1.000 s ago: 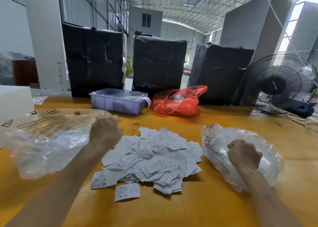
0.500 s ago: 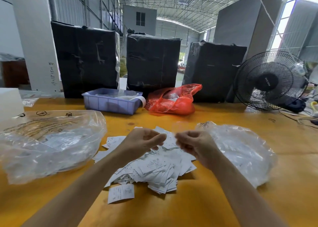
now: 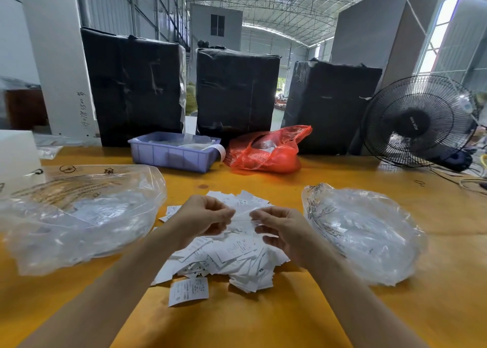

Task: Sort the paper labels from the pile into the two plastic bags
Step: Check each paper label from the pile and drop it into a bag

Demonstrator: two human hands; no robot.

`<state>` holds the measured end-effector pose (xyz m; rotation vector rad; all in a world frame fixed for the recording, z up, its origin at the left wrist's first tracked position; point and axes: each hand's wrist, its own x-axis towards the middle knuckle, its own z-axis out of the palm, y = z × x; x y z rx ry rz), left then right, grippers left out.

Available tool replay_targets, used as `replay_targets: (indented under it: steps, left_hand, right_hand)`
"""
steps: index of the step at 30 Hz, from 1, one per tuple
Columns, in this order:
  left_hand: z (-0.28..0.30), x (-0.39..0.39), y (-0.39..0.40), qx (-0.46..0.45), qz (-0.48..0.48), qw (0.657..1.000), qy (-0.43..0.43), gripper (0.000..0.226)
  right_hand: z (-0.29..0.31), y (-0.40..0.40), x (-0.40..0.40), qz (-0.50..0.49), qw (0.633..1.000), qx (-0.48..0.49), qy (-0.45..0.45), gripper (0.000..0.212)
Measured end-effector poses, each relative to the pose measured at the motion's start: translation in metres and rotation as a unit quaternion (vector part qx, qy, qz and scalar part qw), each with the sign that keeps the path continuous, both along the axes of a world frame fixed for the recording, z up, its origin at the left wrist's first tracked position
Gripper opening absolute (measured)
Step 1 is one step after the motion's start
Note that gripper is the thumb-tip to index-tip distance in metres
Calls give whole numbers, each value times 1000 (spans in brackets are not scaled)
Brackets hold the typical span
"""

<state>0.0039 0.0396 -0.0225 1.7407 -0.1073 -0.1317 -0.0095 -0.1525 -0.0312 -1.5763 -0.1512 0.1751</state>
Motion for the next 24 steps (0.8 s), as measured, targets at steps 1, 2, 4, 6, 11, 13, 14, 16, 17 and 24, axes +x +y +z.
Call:
replay_targets:
  steps: [1,2,4,6,11,13,14,16,17,24]
  left_hand:
    - [-1,0,1,34,-26,999,14,11]
    - [-1,-1,1,67,-54,996,19,20]
    - [-2,-2,-1,99,-96,990,6,47]
    - [-3,-4,-4,93,-111,989,-22,53]
    - [-7,0,-2,111,-53,990,-63,15]
    - [-6,2,1,99,10,992,-75,11]
    - [-6,4,3,85,40,992,-79,10]
    - [-6,6,7,53,83,992,-74,11]
    - [-6,7,9,42,98,992,-70,11]
    - [-6,11,14,24,118,991,-55,11]
  right_hand:
    - [0,1,0,-9,1000,-8,-7,9]
    - [0,1,0,-9,999,-28,-17,11]
    - [-2,3,-1,7,996,-78,-42,14]
    - [-4,6,-2,26,992,-108,-63,15]
    - [-10,12,0,-10,981,-131,-141,21]
    - [-16,15,3,-45,951,-227,-205,22]
    - [-20,17,4,-48,928,-288,-231,20]
    - [-28,21,4,-15,894,-375,-247,19]
    - [-33,23,4,9,880,-408,-244,29]
    - [-38,20,14,-13,841,-477,-256,56]
